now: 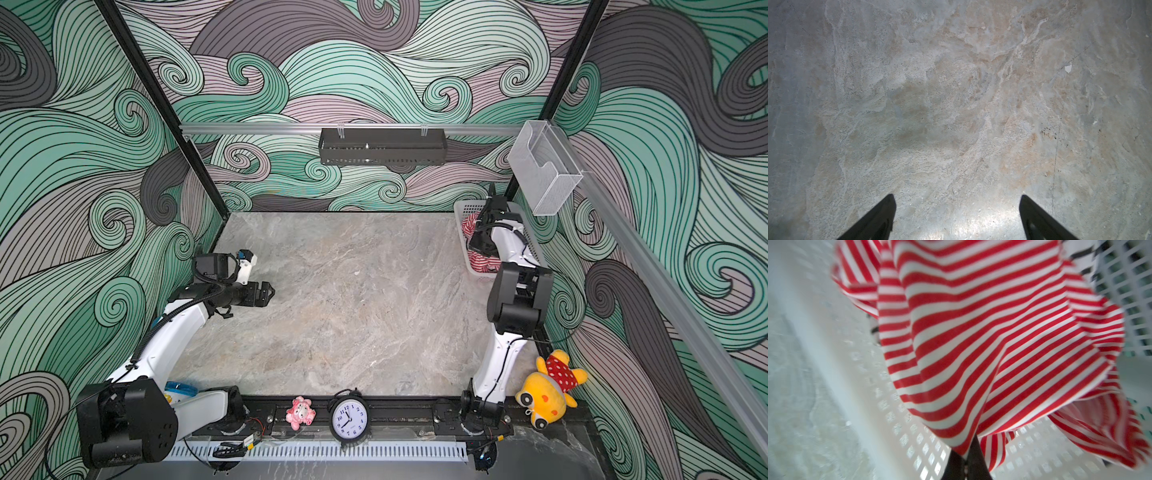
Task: Fold and stack the tank tops
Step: 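Grasp the red striped tank top with the right gripper and lift it out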
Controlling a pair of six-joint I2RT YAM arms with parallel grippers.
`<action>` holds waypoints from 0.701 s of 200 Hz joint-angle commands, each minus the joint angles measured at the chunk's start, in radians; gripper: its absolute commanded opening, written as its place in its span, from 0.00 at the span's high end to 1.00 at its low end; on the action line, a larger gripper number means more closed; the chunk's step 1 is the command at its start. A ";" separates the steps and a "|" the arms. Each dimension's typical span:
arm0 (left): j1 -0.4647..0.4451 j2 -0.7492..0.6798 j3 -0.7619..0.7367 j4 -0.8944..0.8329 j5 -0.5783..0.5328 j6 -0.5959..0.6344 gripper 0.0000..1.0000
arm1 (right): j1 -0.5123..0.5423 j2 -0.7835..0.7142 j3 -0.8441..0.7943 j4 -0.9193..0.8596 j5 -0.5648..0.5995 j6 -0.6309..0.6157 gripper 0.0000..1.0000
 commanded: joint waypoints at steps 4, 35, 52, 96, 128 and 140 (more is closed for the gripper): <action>0.004 -0.007 -0.013 -0.013 0.032 0.020 0.05 | -0.002 -0.144 0.017 0.007 0.001 0.007 1.00; 0.004 -0.010 -0.010 -0.012 0.041 0.020 0.05 | 0.019 -0.262 0.060 -0.017 -0.026 0.019 1.00; 0.004 -0.009 -0.011 -0.013 0.043 0.020 0.05 | 0.053 -0.329 0.097 -0.038 -0.033 0.023 1.00; 0.003 -0.002 -0.013 -0.009 0.044 0.019 0.05 | 0.228 -0.504 0.233 -0.080 -0.030 0.006 1.00; 0.002 0.000 -0.011 0.008 0.013 0.000 0.05 | 0.428 -0.618 0.259 -0.038 0.001 -0.024 1.00; 0.001 0.001 -0.007 0.003 0.009 -0.004 0.05 | 0.480 -0.641 0.259 -0.025 -0.014 -0.027 1.00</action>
